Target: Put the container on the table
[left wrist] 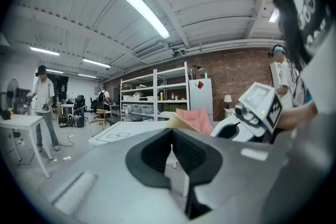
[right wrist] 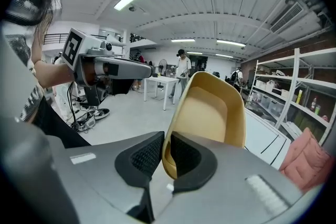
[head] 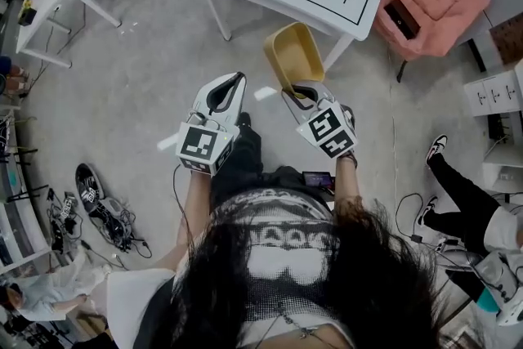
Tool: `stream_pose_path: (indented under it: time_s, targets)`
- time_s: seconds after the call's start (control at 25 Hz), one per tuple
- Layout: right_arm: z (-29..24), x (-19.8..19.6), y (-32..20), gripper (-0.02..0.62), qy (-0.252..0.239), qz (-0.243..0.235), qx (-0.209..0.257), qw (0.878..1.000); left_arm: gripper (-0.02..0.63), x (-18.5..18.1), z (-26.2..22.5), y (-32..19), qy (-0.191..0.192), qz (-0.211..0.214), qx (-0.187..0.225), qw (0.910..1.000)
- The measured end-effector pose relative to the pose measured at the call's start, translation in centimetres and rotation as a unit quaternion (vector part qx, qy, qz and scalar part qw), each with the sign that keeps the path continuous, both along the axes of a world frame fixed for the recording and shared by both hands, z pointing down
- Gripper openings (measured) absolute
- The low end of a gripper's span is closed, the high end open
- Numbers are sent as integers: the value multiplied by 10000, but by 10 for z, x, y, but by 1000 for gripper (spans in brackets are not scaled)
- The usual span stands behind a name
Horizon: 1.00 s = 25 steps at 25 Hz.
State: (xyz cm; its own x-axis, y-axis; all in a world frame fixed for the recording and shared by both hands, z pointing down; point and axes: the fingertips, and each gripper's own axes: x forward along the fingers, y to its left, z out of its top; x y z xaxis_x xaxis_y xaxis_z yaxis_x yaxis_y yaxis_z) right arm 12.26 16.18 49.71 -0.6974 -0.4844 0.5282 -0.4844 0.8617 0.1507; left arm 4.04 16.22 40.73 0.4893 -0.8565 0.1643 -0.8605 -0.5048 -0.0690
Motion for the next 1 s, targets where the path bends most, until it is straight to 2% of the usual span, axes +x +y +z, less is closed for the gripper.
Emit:
stream_pose_path:
  time_s: [0.52,1.0]
  targets:
    - [-7,-101,-143,41,211,74,-132,9997,0,-99,-12,-155,75,252,-49,9996]
    - [-15,-179,-220,41,335,317,-122,9989,0,-181,-15,-231,137,506,40,9986]
